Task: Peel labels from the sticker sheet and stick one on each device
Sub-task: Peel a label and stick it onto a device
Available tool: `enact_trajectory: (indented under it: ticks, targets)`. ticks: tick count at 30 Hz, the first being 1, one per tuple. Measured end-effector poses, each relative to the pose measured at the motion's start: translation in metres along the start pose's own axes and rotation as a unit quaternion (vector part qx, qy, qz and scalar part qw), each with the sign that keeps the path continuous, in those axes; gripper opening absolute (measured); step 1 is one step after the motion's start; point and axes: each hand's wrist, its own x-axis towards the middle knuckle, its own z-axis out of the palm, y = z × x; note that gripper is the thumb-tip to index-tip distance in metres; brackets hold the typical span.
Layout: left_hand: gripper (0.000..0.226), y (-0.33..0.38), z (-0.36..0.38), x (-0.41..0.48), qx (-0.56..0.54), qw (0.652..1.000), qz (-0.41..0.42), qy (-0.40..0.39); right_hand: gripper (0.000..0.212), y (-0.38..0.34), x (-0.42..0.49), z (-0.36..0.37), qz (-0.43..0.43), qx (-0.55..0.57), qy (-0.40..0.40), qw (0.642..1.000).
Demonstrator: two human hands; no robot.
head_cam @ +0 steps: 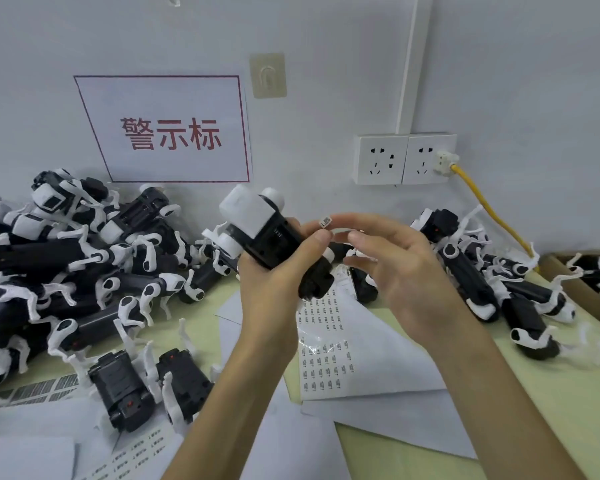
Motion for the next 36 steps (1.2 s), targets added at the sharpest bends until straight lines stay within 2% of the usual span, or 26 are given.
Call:
enact_trajectory:
  ticks: [4,9,11,13,16,19,21,25,28,30,32,33,36]
  targets:
    - [0.031,0.000,0.002,-0.002,0.003,1.000,0.009,0.016,0.024,0.000,-0.001,0.003,0.003,0.008,-0.017,1.000]
    - [0.030,0.001,-0.001,0.001,0.046,0.997,0.035,0.042,0.023,0.002,-0.001,0.004,-0.018,-0.042,0.001,0.999]
    - [0.038,0.000,-0.003,0.003,0.084,0.994,0.046,0.054,0.018,0.002,-0.001,0.005,-0.044,-0.097,0.032,0.994]
    - [0.037,-0.002,-0.007,0.005,0.136,0.987,0.071,0.050,0.015,0.004,-0.001,0.004,-0.097,-0.224,0.085,0.966]
    - [0.010,-0.004,-0.012,0.006,0.244,0.961,0.126,0.034,0.012,0.001,-0.002,0.001,-0.197,-0.360,0.126,0.903]
    - [0.014,0.001,-0.012,0.006,0.301,0.936,0.181,0.003,0.013,-0.005,-0.003,-0.004,-0.250,-0.398,0.094,0.878]
    - [0.025,0.005,-0.011,0.006,0.326,0.920,0.216,-0.020,0.012,-0.006,-0.003,-0.006,-0.256,-0.408,0.079,0.873]
    - [0.032,0.006,-0.012,0.007,0.415,0.875,0.244,-0.058,0.011,-0.005,-0.004,-0.007,-0.221,-0.429,0.043,0.875]
    - [0.027,0.007,-0.012,0.006,0.474,0.840,0.255,-0.071,0.009,-0.003,-0.003,-0.009,-0.207,-0.449,0.035,0.869]
    - [0.026,0.006,-0.012,0.007,0.522,0.804,0.277,-0.064,0.006,-0.003,-0.003,-0.007,-0.203,-0.452,0.029,0.868]
    - [0.027,0.005,-0.013,0.008,0.553,0.779,0.288,-0.064,0.013,0.000,-0.003,-0.005,-0.196,-0.461,0.034,0.865]
    - [0.028,0.003,-0.014,0.008,0.545,0.787,0.281,-0.069,0.013,0.001,-0.003,-0.005,-0.189,-0.464,0.039,0.864]
    - [0.032,0.001,-0.014,0.008,0.468,0.858,0.201,-0.066,0.010,0.004,-0.003,-0.006,-0.173,-0.463,0.052,0.868]
